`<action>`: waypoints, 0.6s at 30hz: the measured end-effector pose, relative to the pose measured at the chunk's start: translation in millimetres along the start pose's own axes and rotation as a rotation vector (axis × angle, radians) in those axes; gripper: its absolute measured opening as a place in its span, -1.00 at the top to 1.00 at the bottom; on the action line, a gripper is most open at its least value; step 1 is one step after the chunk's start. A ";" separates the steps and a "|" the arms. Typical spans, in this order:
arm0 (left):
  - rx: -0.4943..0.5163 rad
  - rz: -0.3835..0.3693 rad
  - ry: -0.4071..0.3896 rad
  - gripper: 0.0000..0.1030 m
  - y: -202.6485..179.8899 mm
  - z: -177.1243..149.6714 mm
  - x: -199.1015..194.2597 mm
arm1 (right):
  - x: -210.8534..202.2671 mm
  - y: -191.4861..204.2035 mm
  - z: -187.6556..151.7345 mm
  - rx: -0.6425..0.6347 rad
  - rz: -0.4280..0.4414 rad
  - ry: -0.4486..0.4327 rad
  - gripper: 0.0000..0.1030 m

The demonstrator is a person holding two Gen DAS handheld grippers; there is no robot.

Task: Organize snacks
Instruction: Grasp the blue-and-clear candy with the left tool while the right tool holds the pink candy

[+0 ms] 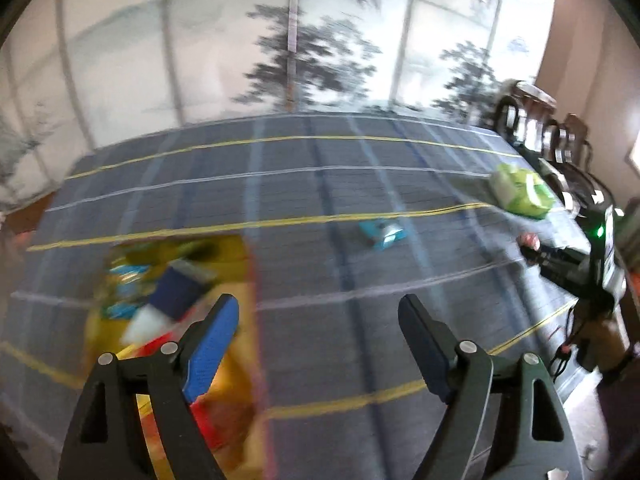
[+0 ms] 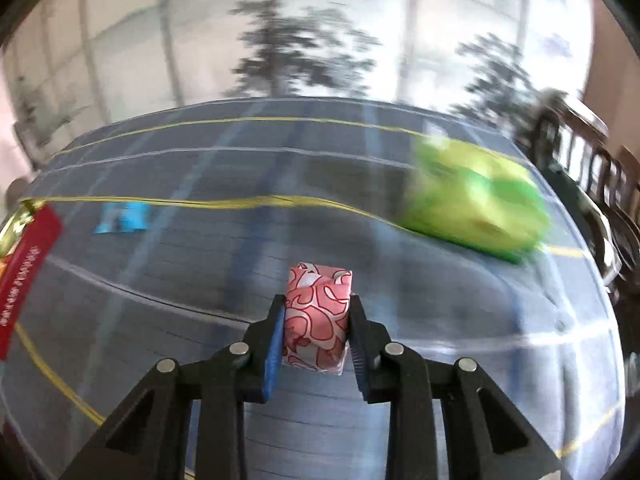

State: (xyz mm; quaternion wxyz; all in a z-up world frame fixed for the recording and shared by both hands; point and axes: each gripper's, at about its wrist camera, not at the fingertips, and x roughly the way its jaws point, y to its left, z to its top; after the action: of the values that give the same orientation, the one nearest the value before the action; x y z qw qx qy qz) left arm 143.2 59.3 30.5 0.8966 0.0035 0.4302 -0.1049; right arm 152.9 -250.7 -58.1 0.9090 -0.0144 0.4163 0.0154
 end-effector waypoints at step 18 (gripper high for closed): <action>0.106 -0.032 0.241 -0.61 -60.3 62.4 173.2 | 16.7 -48.9 -17.8 0.154 0.122 -0.002 0.43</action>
State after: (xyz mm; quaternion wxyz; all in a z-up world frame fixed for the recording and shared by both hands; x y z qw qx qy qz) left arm 285.1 -37.8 -58.9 0.8351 0.0564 0.5289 -0.1404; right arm 152.3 -300.0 -81.8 0.9052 0.0808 0.4154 0.0385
